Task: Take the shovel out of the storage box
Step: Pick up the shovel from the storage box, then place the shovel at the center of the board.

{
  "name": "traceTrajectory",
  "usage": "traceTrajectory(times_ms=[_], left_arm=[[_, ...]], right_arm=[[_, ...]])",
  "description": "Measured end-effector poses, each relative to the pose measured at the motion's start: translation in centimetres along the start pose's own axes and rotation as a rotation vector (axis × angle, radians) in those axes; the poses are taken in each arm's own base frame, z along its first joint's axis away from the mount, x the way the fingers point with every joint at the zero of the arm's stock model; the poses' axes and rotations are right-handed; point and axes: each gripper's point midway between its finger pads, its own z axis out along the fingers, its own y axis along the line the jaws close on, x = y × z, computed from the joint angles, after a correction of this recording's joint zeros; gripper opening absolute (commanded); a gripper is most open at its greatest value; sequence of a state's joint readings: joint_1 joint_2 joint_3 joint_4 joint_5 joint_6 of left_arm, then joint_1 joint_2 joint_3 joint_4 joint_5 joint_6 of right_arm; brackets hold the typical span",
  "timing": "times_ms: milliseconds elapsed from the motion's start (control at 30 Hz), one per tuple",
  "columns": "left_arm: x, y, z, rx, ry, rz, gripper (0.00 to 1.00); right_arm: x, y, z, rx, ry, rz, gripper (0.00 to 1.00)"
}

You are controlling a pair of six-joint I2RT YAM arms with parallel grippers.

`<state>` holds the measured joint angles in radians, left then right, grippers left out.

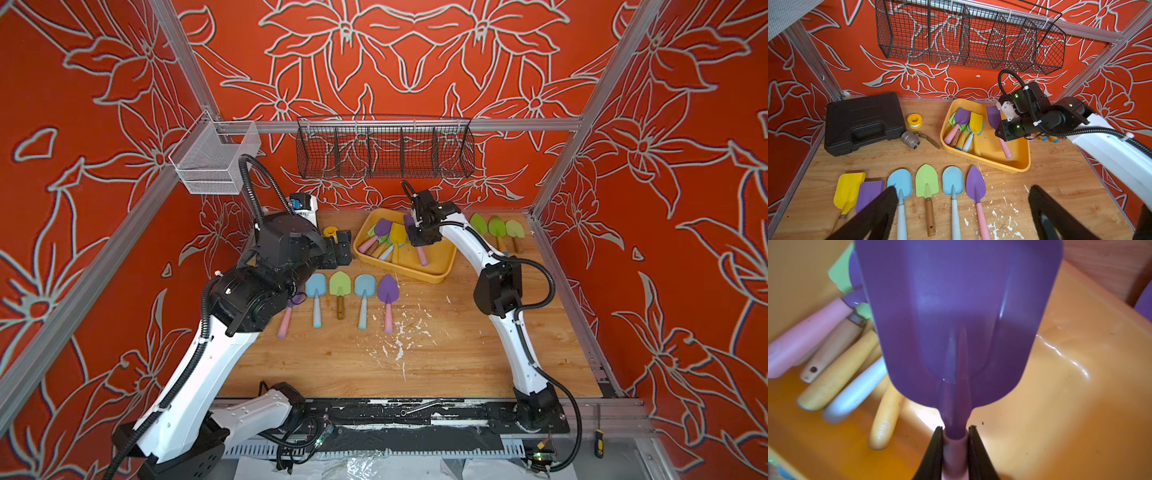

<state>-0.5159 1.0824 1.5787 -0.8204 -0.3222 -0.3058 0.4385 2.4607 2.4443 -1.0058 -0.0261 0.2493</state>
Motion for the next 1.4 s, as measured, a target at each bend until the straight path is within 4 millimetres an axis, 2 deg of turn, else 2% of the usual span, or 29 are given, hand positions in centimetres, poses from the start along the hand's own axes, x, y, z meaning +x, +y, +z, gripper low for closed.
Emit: traceTrajectory(times_ms=[267, 400, 533, 733, 967, 1100, 1267, 1400], left_arm=[[0.2, -0.2, 0.4, 0.007, -0.005, 0.016, 0.99], [0.3, -0.2, 0.4, 0.011, -0.014, 0.028, 0.97], [0.0, -0.2, 0.1, 0.017, -0.029, 0.044, 0.97], [-0.6, -0.1, -0.1, 0.013, -0.054, 0.076, 0.97], [-2.0, -0.4, -0.1, 0.009, -0.079, 0.103, 0.97], [-2.1, -0.8, 0.2, 0.023, -0.080, 0.118, 0.97], [-2.1, -1.5, 1.2, 0.043, -0.068, 0.127, 0.97], [-2.1, -2.2, 2.1, 0.062, -0.059, 0.132, 0.97]], right_arm=[[-0.6, 0.1, -1.8, -0.018, -0.021, 0.043, 0.00], [-0.8, 0.3, -3.3, -0.039, -0.032, 0.070, 0.00], [-0.4, 0.3, -5.8, -0.055, -0.042, 0.088, 0.00], [0.7, 0.0, -11.2, -0.069, -0.085, 0.106, 0.00], [3.4, -1.4, -18.4, -0.065, -0.170, 0.117, 0.00], [5.5, -2.5, -21.5, -0.056, -0.212, 0.141, 0.00], [9.1, -4.3, -24.3, -0.038, -0.241, 0.186, 0.00], [11.6, -5.7, -25.7, -0.020, -0.262, 0.223, 0.00]])
